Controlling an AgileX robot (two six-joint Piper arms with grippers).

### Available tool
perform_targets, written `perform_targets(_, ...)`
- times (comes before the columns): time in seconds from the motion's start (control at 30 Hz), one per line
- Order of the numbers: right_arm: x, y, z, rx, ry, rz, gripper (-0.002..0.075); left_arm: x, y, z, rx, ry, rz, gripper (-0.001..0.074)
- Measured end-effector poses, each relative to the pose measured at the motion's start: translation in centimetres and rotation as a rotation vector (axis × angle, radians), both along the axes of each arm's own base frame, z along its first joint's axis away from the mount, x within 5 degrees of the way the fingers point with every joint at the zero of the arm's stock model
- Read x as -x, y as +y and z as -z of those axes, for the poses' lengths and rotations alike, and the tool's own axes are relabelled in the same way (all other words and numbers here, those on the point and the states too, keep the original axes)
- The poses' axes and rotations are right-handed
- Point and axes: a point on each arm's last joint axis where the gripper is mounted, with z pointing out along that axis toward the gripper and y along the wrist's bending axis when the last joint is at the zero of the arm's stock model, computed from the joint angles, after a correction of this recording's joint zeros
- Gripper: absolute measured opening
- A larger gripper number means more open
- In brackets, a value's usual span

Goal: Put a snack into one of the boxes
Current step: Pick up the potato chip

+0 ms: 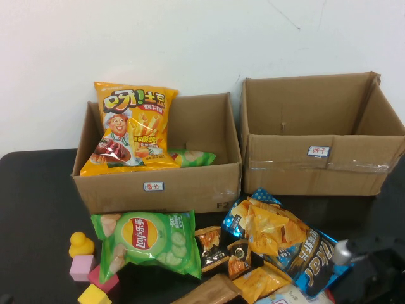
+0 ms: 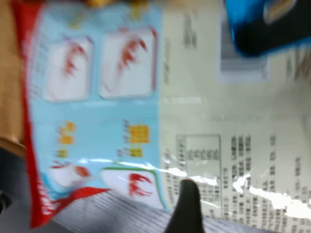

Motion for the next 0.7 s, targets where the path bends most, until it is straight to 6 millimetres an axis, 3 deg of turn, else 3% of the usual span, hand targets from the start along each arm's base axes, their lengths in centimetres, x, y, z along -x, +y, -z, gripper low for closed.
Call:
perform_targets(0.2, -0.7, 0.4, 2.9, 0.011, 0.116, 0.006, 0.0566, 0.0, -0.1, 0.0, 0.012, 0.001, 0.0, -0.0001)
perform_targets(0.47, -2.0, 1.4, 4.1, -0.027, 0.182, -0.05, 0.0559, 0.0, -0.1, 0.0, 0.017, 0.004, 0.0, -0.0001)
perform_targets(0.57, -2.3, 1.4, 4.1, -0.024, 0.174, -0.056, 0.0505, 0.0, -0.1, 0.0, 0.022, 0.004, 0.0, -0.0001)
perform_targets(0.7, -2.3, 1.4, 4.1, -0.022, 0.173, -0.057, 0.0348, 0.0, -0.1, 0.0, 0.029, 0.005, 0.0, -0.0001)
